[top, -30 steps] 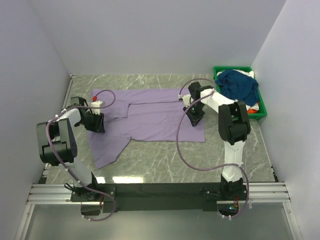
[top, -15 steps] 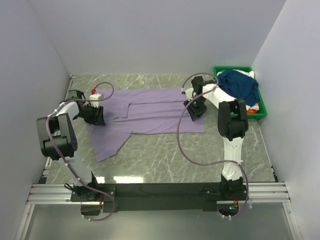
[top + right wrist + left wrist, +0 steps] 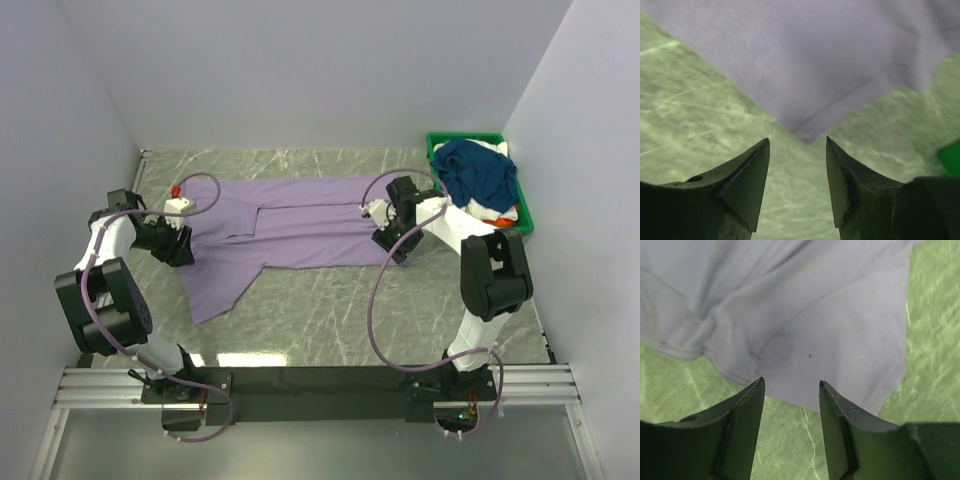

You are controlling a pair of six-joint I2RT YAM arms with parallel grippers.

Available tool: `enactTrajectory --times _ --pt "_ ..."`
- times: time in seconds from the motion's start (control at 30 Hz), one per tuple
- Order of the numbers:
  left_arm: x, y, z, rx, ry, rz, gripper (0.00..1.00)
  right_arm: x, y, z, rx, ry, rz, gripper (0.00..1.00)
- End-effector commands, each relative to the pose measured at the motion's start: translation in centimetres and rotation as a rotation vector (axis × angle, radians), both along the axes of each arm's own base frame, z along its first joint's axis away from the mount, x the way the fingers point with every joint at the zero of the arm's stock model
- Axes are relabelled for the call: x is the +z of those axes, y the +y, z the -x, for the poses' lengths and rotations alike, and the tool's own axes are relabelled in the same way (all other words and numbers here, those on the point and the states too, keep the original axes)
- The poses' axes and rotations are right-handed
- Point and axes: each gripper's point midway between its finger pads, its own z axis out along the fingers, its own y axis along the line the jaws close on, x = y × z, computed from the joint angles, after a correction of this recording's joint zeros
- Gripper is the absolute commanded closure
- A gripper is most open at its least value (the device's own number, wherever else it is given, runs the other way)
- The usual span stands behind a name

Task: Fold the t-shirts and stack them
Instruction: Fold the tshirt

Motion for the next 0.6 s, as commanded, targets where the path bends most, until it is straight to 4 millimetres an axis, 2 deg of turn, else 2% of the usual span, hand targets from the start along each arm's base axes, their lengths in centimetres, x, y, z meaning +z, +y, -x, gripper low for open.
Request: enactTrajectory --times 0.0,0.03,0.17,0.27,0.33,0.37,0.57 --pt "0.1 -0.4 0.6 -0.071 -0.033 -0.005 0.47 -1.9 -0.6 -0.9 0.061 -0.033 0.066 0.44" --pt "-0.3 -0.3 0.8 -0.076 -0.028 -0.011 0.47 -2.1 -0.7 -1.3 0.064 -0.053 0.071 0.44" --pt "-1.2 0.2 0.9 -0.081 -0.02 -0.037 0.47 -3.3 -0.8 -1.0 0.091 -0.035 0.089 0.45" --pt "-1.4 0.5 0.7 -0.081 -0.019 -0.043 0.47 -4.4 -0.9 -0.4 0.098 0.004 0.097 0.5" --pt "-1.5 0.9 0.5 -0.083 -0.026 -0.052 0.48 -4.9 -1.0 0.2 0.107 0.026 0.097 0.58" --pt "-1.6 1.0 0.4 -0.09 -0.03 -0.055 0.48 -5.0 -1.0 0.4 0.109 0.029 0.098 0.67" --pt "-3.3 1.7 1.1 -0.232 -0.111 -0.162 0.52 -5.1 -1.1 0.9 0.111 0.041 0.098 0.91"
